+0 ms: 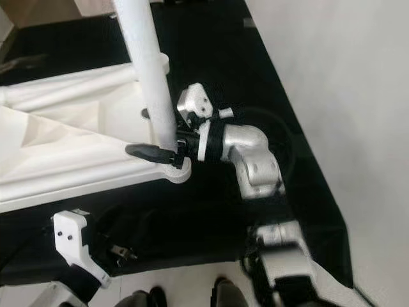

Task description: Building children table

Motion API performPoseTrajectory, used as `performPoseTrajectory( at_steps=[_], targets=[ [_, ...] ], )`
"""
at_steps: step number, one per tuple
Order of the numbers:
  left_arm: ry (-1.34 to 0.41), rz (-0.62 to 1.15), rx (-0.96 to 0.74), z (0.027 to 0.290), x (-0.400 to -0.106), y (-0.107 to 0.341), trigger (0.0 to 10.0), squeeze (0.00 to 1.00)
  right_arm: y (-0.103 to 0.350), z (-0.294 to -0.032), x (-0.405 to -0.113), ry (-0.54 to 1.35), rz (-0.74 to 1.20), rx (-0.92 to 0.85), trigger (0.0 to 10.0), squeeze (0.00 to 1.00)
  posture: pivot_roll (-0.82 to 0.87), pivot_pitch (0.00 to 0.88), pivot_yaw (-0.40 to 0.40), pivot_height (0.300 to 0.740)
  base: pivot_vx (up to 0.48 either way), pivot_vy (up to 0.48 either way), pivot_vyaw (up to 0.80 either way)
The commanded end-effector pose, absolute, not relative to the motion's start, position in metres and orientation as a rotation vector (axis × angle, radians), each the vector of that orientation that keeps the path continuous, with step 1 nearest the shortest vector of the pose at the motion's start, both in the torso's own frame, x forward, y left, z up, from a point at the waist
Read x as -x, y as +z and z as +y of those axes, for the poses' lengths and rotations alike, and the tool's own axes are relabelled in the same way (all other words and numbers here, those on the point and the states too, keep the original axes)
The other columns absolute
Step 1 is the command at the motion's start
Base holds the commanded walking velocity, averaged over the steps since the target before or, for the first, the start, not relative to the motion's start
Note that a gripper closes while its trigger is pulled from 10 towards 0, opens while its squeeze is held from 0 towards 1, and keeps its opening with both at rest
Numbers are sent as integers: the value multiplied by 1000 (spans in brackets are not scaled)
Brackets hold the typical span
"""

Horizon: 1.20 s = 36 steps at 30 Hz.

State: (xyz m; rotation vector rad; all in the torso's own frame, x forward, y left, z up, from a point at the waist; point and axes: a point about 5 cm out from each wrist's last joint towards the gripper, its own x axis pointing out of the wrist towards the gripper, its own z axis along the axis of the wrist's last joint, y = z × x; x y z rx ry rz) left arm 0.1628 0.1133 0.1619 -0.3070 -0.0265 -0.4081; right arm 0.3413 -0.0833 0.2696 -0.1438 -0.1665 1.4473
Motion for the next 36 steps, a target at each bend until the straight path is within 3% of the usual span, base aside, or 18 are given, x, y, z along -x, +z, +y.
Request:
performPoseTrajectory(
  at_steps=[1,3,4,6,7,20,23,24,25,26,27,29,36],
  targets=[
    [-398,-8,299,114,-157,161,10000,0,270,-78,-345,1536,-152,116,10000,0,43,291,58,740,0,0,0],
    [-397,-6,299,114,-156,162,10000,0,272,-78,-349,1556,-142,105,10000,0,46,296,56,740,0,0,0],
    [-395,-2,300,114,-154,162,10000,0,273,-78,-355,1596,-116,82,1569,0,52,301,53,740,0,0,0],
    [-394,-1,300,114,-154,162,10000,0,272,-77,-357,1604,-103,73,1569,0,52,301,53,740,0,0,0],
    [-393,0,301,114,-153,162,10000,0,271,-77,-359,1610,-99,71,0,0,55,302,53,740,0,0,0],
    [-386,0,307,111,-153,162,10000,0,264,-87,-362,1569,-117,86,0,0,37,298,37,740,0,0,0],
    [-385,-6,312,110,-156,162,10000,0,251,-98,-362,1286,-125,62,0,0,9,295,19,740,0,0,0],
    [-385,-6,312,110,-156,162,10000,0,251,-98,-362,1286,-125,62,0,0,9,295,19,740,0,0,0],
    [-384,-8,313,111,-157,162,10000,0,233,-102,-363,1012,-87,24,0,0,-6,295,18,740,0,0,0],
    [-384,-8,313,111,-157,162,10000,0,233,-102,-363,1012,-87,24,0,0,-6,295,18,740,0,0,0],
    [-386,-11,310,114,-159,162,10000,0,181,-122,-331,465,48,103,0,0,-11,298,33,740,0,0,0],
    [-386,-11,309,115,-160,161,10000,0,170,-126,-314,355,71,137,0,0,-13,298,35,740,0,0,0],
    [-392,-8,306,115,-162,159,10000,0,164,-105,-310,448,85,128,0,0,-9,277,38,740,0,0,0]
  ],
)
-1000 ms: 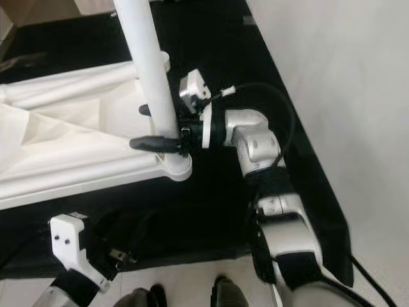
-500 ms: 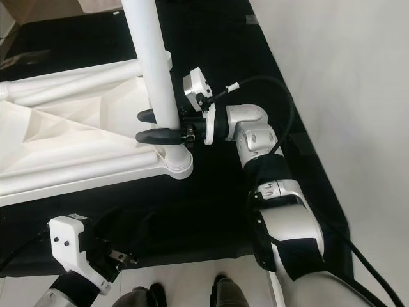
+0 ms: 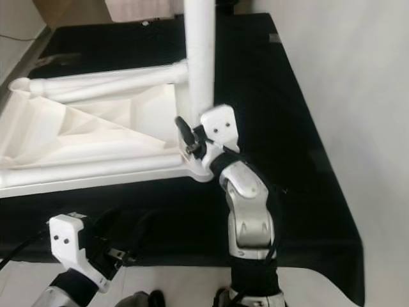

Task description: Building children table

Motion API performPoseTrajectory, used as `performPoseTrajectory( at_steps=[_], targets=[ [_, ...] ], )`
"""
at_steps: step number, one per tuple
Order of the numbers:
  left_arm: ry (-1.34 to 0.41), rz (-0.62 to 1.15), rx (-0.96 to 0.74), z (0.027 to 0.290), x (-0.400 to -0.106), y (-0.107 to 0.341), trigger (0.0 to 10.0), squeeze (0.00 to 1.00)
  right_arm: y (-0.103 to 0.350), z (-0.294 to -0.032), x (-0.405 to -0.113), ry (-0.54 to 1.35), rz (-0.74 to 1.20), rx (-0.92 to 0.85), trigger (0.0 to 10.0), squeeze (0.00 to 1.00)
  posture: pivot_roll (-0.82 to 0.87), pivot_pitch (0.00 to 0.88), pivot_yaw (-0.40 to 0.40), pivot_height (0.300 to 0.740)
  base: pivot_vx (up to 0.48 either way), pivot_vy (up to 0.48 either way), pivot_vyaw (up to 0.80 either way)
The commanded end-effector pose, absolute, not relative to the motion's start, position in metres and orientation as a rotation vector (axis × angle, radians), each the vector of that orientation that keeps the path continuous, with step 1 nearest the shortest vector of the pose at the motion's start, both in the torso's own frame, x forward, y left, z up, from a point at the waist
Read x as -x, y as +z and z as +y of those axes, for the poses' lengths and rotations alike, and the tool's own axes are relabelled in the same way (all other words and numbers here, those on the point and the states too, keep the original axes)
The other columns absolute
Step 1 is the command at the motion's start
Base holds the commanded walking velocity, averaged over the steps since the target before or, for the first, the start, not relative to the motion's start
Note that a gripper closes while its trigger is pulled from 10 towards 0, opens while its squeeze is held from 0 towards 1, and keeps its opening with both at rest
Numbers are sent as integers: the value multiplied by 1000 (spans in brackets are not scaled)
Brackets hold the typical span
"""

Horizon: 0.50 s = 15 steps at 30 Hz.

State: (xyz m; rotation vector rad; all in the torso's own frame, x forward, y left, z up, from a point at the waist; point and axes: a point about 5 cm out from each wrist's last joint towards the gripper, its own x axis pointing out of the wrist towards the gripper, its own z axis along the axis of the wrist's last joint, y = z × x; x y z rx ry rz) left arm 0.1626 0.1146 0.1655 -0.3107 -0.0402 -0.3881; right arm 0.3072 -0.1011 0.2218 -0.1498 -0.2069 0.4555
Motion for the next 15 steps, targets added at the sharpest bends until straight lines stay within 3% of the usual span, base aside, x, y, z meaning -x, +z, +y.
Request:
performPoseTrajectory(
  at_steps=[1,4,5,6,7,9,13,15],
  targets=[
    [-390,-8,305,116,-162,159,10000,0,166,-100,-314,466,85,112,0,0,-7,276,40,740,0,0,0],
    [-385,-10,302,116,-163,159,10000,0,169,-94,-316,496,84,100,0,0,-1,279,40,740,0,0,0],
    [-380,-12,301,117,-163,160,10000,0,174,-88,-317,544,72,78,10000,0,6,279,44,740,0,0,0],
    [-380,-12,301,117,-163,160,10000,0,174,-88,-317,544,72,78,10000,0,6,279,44,740,0,0,0],
    [-377,-13,300,118,-163,160,10000,0,178,-83,-313,555,67,64,10000,1000,6,279,44,740,0,0,0],
    [-378,-13,299,118,-163,160,10000,0,186,-78,-313,608,37,35,10000,1000,12,277,45,740,0,0,0],
    [-386,-10,301,117,-162,160,10000,0,223,-74,-319,920,-104,-20,10000,1000,23,277,48,740,0,0,0],
    [-387,-9,302,117,-162,160,10000,0,231,-77,-324,1005,-136,33,10000,1000,28,280,42,740,0,0,0]
  ],
)
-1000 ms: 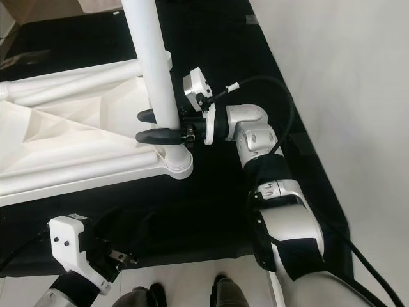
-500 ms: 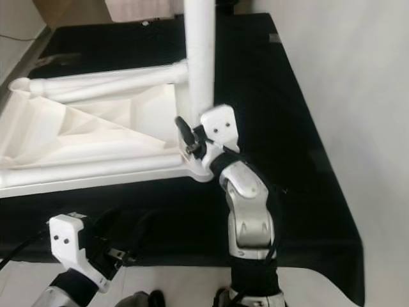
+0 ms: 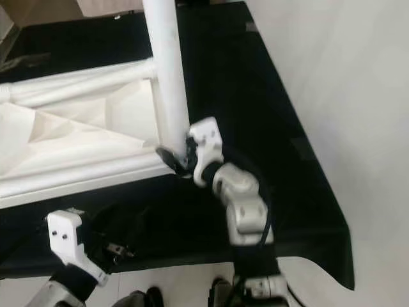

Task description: Building children table

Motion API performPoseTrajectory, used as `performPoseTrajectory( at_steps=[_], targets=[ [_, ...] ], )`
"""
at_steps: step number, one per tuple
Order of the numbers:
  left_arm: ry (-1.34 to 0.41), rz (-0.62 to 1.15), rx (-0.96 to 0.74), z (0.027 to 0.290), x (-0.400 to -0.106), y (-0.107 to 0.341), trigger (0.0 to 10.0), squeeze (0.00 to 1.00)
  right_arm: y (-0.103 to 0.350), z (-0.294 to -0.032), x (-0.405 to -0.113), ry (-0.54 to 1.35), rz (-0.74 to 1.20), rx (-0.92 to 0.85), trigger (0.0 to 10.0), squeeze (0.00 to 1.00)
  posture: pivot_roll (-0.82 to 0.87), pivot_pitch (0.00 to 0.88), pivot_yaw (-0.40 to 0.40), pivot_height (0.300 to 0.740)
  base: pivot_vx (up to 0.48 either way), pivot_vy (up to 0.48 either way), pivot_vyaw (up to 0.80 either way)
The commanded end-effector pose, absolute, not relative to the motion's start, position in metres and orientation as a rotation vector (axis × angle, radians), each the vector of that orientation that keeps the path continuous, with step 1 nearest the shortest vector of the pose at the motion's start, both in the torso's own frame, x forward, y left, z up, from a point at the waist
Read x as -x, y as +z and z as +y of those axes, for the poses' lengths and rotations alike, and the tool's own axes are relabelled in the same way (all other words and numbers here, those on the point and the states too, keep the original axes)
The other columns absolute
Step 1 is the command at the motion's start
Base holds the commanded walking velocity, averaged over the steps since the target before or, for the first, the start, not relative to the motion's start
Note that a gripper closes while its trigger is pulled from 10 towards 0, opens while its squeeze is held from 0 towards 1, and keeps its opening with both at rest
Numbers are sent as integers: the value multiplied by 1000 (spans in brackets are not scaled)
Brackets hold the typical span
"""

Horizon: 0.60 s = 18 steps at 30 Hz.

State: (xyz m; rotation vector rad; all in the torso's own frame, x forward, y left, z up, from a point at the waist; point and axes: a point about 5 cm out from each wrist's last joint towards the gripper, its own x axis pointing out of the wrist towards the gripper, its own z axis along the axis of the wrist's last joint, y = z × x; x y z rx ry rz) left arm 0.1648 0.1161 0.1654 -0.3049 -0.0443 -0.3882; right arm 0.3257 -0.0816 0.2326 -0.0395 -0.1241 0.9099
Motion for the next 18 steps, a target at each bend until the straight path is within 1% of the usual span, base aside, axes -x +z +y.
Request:
performPoseTrajectory(
  at_steps=[1,2,3,4,5,6,7,10,14,17,18],
  targets=[
    [-387,-9,302,117,-162,160,10000,0,231,-77,-324,1005,-136,33,10000,1000,28,280,42,740,0,0,0],
    [-388,-9,304,116,-161,161,10000,0,236,-80,-326,1104,-149,109,10000,1000,32,284,37,740,0,0,0],
    [-388,-9,304,116,-161,161,10000,0,236,-80,-326,1104,-149,109,10000,1000,32,284,37,740,0,0,0],
    [-388,-9,305,115,-160,161,10000,0,240,-84,-331,1191,-139,170,10000,478,40,289,36,740,0,0,0],
    [-388,-9,306,114,-159,162,10000,0,244,-86,-337,1264,-133,225,10000,0,52,293,35,740,0,0,0],
    [-388,-9,306,114,-159,162,10000,0,244,-86,-337,1264,-133,225,10000,0,52,293,35,740,0,0,0],
    [-387,-9,306,113,-158,162,10000,0,246,-88,-341,1306,-128,251,10000,0,52,293,35,740,0,0,0],
    [-387,-5,306,112,-155,163,10000,0,262,-90,-356,1381,-116,267,10000,0,70,309,34,740,0,0,0],
    [-387,1,308,111,-152,164,10000,0,277,-90,-368,1414,-107,276,10000,0,79,320,34,740,0,0,0],
    [-387,2,308,111,-151,164,10000,0,280,-91,-369,1421,-106,280,10000,0,79,322,34,740,0,0,0],
    [-388,3,308,110,-151,164,10000,0,285,-92,-370,1459,-109,266,9529,0,83,323,33,740,0,0,0]
  ],
)
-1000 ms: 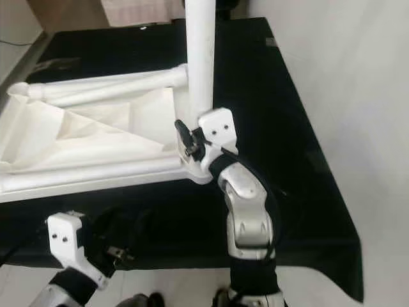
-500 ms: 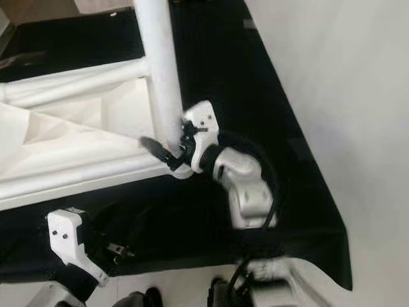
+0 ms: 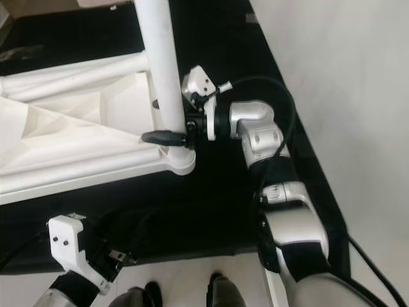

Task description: Building children table

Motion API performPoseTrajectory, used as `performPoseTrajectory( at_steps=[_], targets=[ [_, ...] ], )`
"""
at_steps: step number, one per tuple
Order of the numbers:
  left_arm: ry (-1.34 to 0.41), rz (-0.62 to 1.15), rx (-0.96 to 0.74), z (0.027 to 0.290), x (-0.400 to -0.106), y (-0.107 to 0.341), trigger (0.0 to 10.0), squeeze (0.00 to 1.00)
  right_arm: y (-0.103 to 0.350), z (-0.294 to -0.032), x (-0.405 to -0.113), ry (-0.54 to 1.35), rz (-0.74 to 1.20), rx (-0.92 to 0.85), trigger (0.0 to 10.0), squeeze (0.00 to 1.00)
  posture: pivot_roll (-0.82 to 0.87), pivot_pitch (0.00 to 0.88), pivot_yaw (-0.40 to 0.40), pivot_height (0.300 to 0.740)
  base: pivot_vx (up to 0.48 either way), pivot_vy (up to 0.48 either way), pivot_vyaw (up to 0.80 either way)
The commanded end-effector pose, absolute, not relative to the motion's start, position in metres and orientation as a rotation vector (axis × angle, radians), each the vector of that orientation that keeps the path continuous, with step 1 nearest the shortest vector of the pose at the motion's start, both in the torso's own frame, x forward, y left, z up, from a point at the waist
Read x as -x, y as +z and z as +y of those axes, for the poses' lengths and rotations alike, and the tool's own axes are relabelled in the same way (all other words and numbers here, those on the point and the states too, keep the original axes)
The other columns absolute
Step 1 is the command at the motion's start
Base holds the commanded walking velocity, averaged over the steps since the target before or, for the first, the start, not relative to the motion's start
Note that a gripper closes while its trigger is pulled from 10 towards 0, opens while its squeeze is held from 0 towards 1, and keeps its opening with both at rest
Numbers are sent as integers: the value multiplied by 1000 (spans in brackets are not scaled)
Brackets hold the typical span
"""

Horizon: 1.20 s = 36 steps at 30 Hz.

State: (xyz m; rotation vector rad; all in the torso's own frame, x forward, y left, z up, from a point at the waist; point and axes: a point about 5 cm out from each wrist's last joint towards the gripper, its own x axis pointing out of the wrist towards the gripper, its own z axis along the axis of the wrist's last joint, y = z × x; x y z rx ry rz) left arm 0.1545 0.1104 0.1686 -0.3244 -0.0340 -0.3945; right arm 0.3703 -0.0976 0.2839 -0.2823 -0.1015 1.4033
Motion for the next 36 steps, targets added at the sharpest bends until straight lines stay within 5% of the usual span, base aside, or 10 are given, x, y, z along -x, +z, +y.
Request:
performPoseTrajectory(
  at_steps=[1,2,3,4,19,23,24,26,28,36],
  targets=[
    [-387,5,308,110,-150,164,10000,0,289,-93,-371,1485,-118,260,4235,0,83,323,33,740,0,0,0],
    [-387,5,308,110,-150,164,10000,0,289,-93,-371,1485,-118,260,4235,0,83,323,33,740,0,0,0],
    [-387,6,308,110,-150,164,10000,0,291,-95,-370,1531,-117,253,510,0,85,325,35,740,0,0,0],
    [-387,7,308,110,-150,164,10000,0,293,-96,-370,1562,-115,250,0,0,85,325,36,740,0,0,0],
    [-388,9,314,109,-154,161,10000,0,281,-107,-368,1573,-126,303,0,0,27,304,38,740,0,0,0],
    [-389,6,318,109,-155,161,10000,0,247,-99,-365,1242,-88,255,0,0,3,302,22,740,0,0,0],
    [-388,5,316,112,-156,161,10000,0,218,-92,-359,908,-15,217,0,0,-21,310,35,740,0,0,0],
    [-388,5,316,112,-156,161,10000,0,218,-92,-359,908,-15,217,0,0,-21,310,35,740,0,0,0],
    [-392,4,314,114,-157,161,10000,0,168,-76,-316,626,122,175,0,0,-17,308,51,740,0,0,0],
    [-392,2,310,115,-163,158,10000,0,176,-48,-319,664,63,194,667,0,-15,275,39,740,0,0,0]
  ],
)
